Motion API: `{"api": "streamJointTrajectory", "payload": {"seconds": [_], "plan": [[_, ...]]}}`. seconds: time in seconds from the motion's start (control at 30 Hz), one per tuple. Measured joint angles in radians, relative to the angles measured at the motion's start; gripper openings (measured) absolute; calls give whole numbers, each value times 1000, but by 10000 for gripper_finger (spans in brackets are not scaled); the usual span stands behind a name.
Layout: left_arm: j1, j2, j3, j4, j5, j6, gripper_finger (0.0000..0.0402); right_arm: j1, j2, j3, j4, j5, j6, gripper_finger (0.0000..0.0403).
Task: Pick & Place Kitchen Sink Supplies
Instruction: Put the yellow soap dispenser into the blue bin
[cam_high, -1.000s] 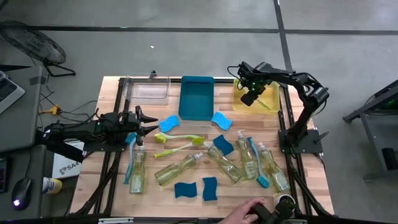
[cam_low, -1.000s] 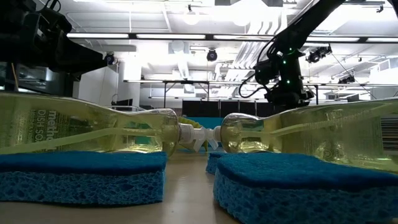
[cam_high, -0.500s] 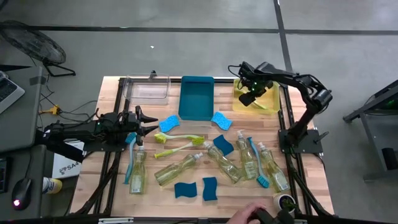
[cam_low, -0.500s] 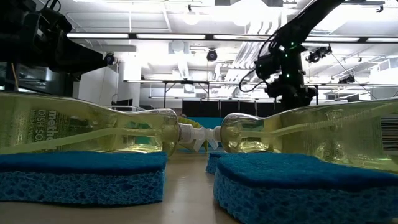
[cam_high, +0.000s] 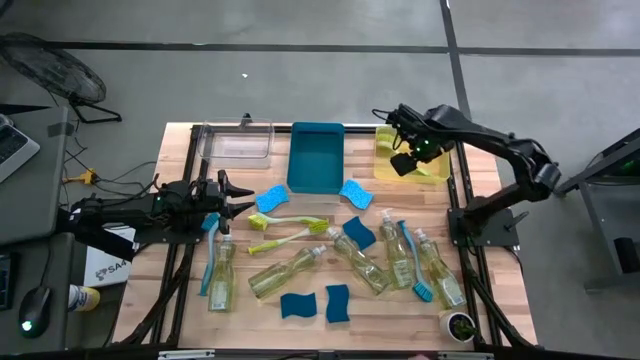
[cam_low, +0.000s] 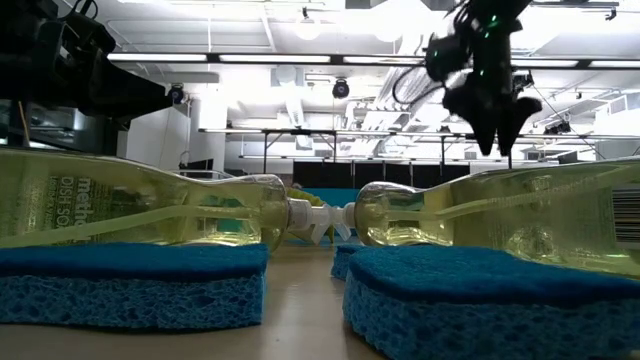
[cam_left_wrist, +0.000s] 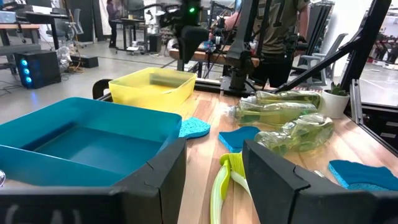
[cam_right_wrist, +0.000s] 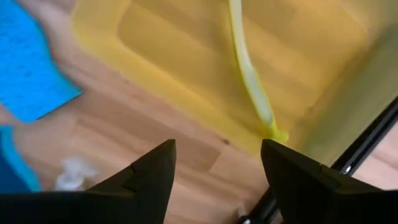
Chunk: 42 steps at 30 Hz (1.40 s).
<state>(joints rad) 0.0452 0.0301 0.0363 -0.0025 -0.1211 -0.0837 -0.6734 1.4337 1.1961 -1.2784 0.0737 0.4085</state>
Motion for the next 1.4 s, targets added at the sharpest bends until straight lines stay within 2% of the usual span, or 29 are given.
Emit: {"api": "streamJointTrajectory", "payload": {"seconds": [0.23,0.47,0.87,1.13,1.33,1.4], "plan": [[0,0,0,0,0,0,154,143,-69,0,-61,4,147,259],[0,0,0,0,0,0,154,288,-97,0,-124,73,255,280],[0,0,0,0,0,0,154,496,-108,0,-238,3,273,281],[0,0,0,0,0,0,154,614,-112,-23,-292,-141,487,281],[0,0,0,0,0,0,154,667,-103,-102,-240,-413,660,281],[0,0,0,0,0,0,154,671,-104,-107,-201,-470,685,281]]}}
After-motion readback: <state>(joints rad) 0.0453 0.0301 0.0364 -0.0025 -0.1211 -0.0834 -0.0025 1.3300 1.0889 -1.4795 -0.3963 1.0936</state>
